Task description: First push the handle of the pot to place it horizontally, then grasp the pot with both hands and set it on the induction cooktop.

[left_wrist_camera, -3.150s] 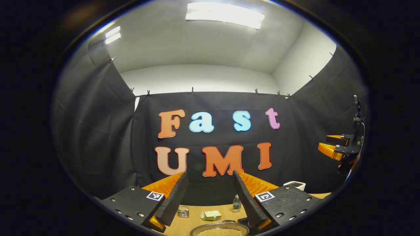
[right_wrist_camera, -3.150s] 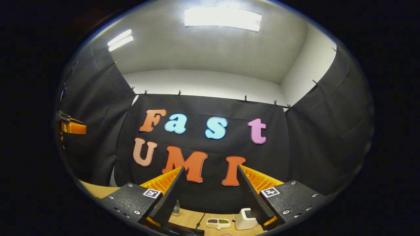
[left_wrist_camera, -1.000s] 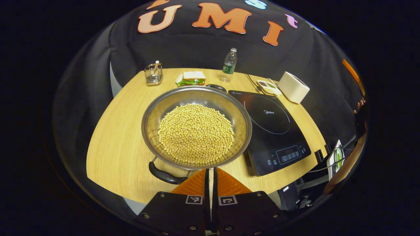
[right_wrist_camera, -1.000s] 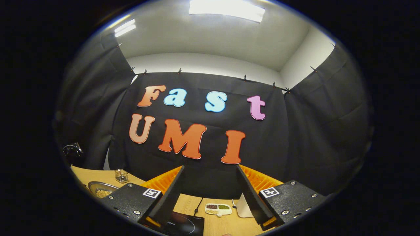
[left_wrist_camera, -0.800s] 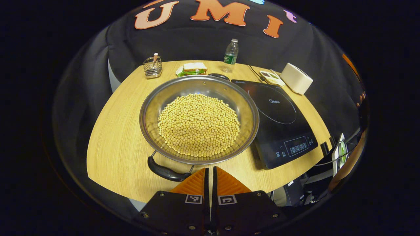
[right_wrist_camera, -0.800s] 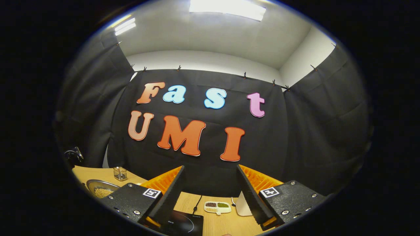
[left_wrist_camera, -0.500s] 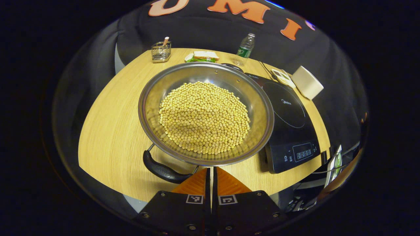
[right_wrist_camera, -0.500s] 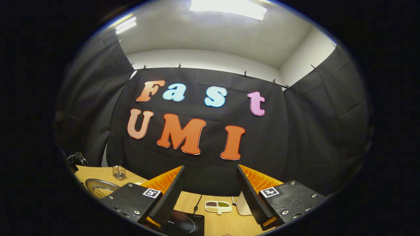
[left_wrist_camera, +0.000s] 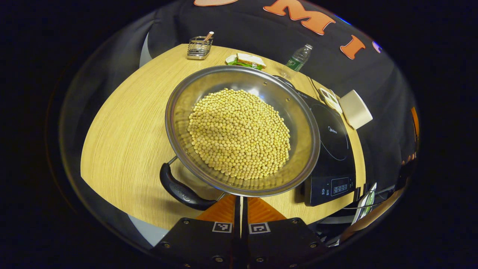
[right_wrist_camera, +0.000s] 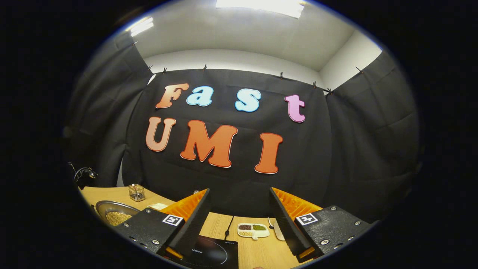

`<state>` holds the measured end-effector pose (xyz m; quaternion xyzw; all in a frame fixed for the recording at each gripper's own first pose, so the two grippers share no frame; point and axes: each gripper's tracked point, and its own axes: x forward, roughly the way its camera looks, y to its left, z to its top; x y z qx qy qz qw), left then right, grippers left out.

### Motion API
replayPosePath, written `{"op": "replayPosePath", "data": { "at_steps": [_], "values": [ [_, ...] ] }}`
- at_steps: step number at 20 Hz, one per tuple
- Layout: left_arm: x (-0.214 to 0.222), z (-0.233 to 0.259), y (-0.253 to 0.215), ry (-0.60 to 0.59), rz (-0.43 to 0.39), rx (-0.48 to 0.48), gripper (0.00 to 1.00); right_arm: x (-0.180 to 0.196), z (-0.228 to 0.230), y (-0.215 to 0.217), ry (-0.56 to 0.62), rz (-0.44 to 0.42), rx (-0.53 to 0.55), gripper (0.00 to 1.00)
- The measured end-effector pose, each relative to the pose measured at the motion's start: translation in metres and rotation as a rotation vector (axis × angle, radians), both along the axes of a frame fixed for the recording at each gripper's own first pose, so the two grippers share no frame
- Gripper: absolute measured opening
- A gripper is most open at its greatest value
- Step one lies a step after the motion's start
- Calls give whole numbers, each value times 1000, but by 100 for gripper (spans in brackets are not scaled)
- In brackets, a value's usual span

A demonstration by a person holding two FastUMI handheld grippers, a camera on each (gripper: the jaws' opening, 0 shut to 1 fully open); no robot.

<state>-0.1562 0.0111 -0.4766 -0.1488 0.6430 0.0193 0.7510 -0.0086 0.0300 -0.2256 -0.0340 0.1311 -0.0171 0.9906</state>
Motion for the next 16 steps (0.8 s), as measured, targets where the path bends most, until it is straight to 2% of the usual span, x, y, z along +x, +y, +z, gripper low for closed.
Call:
{"op": "replayPosePath", "data": {
  "at_steps": [8,16],
  "values": [
    [5,-6,35,9,31,74,1,1,-30,29,74,55,34,94],
    [13,-13,75,-8,10,173,1,-2,-65,67,180,129,62,95]
  ]
}}
